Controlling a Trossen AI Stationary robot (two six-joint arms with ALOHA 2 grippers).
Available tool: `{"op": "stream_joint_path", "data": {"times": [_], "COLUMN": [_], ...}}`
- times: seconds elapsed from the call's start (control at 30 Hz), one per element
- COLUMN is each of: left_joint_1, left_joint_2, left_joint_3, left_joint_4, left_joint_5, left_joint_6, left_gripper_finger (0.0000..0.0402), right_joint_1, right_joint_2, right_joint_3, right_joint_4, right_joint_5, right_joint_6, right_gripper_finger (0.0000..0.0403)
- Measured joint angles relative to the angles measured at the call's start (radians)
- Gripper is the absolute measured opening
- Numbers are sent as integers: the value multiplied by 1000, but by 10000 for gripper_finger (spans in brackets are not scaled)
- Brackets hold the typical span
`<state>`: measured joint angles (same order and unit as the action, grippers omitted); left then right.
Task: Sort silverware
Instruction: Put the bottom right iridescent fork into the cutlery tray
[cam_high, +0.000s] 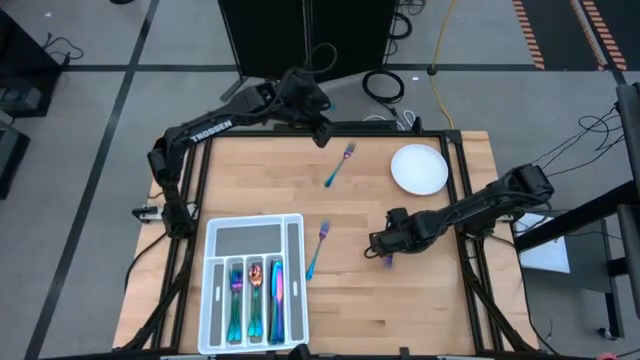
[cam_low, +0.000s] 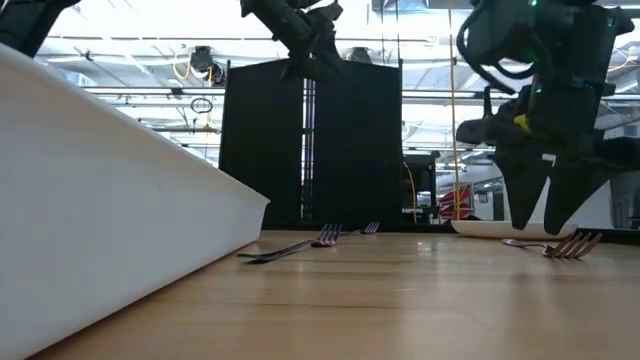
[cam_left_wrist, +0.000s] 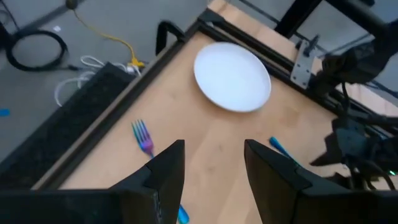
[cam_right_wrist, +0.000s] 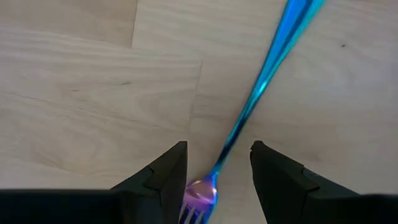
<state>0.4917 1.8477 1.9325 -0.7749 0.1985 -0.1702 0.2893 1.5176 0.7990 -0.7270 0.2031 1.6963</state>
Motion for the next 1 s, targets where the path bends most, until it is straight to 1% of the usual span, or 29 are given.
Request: {"op": "stream_joint_path", "data": {"times": [0.17, 0.33, 0.47, 0.63, 0.73, 0.8, 0.93, 1.0], "left_joint_1": [0, 0, 1, 2, 7, 13, 23, 26], "left_joint_2": [0, 0, 0, 0, 0, 0, 0, 0], "left_joint_3": [-38, -40, -40, -40, -40, -40, -40, -40], "left_joint_4": [-1, 6, 0, -2, -2, -2, -2, -2], "left_joint_5": [41, 41, 54, 88, 89, 90, 124, 159], "left_joint_6": [-1, 1, 20, 24, 27, 27, 22, 21], "left_gripper_finger": [166, 166, 166, 166, 166, 166, 166, 166], "right_joint_1": [-1, -4, -1, 16, 18, 18, 19, 19], "right_joint_2": [30, 55, 102, 147, 147, 133, 100, 81], "right_joint_3": [0, 0, 1, 5, 3, 2, -1, -3], "right_joint_4": [34, 51, 72, 90, 93, 95, 99, 99], "right_joint_5": [5, 5, -7, -11, -15, -20, -24, -43], "right_joint_6": [19, 21, 25, 43, 45, 45, 17, -12], "right_gripper_finger": [156, 124, 99, 87, 79, 67, 28, 10]}}
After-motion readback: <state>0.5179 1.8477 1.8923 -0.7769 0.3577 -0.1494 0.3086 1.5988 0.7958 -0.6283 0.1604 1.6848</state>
